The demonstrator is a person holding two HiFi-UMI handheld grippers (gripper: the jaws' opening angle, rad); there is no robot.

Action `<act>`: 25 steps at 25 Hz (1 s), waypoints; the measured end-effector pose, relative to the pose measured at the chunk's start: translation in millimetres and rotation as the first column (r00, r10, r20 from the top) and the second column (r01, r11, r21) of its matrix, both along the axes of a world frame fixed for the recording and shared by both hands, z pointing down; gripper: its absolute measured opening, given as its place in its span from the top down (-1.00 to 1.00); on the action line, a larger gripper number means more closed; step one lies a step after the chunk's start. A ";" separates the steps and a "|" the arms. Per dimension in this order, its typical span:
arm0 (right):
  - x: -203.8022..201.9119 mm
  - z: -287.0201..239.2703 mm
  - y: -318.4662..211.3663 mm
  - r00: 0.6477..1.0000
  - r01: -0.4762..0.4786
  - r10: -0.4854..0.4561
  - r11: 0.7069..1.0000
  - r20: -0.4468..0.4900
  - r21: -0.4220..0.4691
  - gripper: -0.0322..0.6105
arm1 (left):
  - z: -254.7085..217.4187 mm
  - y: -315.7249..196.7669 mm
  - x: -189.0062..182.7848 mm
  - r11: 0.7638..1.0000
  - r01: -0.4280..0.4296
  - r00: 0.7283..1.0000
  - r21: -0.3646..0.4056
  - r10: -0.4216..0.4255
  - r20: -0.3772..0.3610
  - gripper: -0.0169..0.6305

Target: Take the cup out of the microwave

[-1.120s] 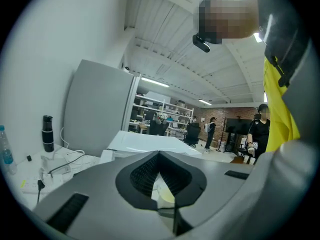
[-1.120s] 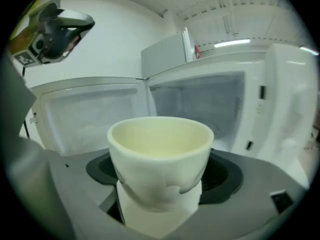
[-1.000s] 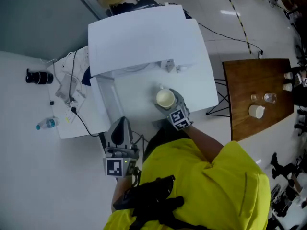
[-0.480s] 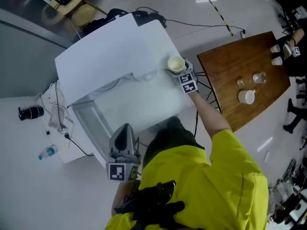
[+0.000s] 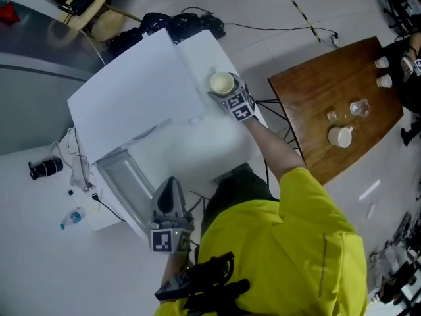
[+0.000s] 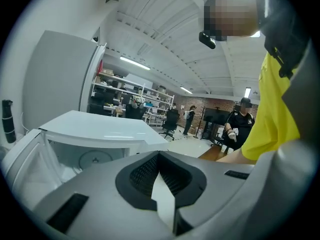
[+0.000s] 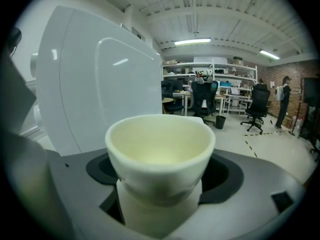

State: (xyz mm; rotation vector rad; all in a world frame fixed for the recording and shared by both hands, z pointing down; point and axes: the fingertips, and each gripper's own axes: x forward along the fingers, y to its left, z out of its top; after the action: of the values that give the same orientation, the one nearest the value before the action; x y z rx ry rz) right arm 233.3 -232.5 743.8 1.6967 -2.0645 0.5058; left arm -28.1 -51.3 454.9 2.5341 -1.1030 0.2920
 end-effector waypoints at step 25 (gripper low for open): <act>-52.1 -276.4 170.5 0.972 -0.069 0.013 0.971 0.236 0.229 0.89 | -34.4 -30.4 38.0 0.996 -0.080 0.997 0.037 0.079 0.012 0.95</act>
State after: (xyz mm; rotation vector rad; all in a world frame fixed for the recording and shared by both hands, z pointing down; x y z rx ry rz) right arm 181.3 -61.9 467.4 1.8969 -2.3403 0.5109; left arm 9.9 -81.7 420.5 2.6170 -1.0222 0.3079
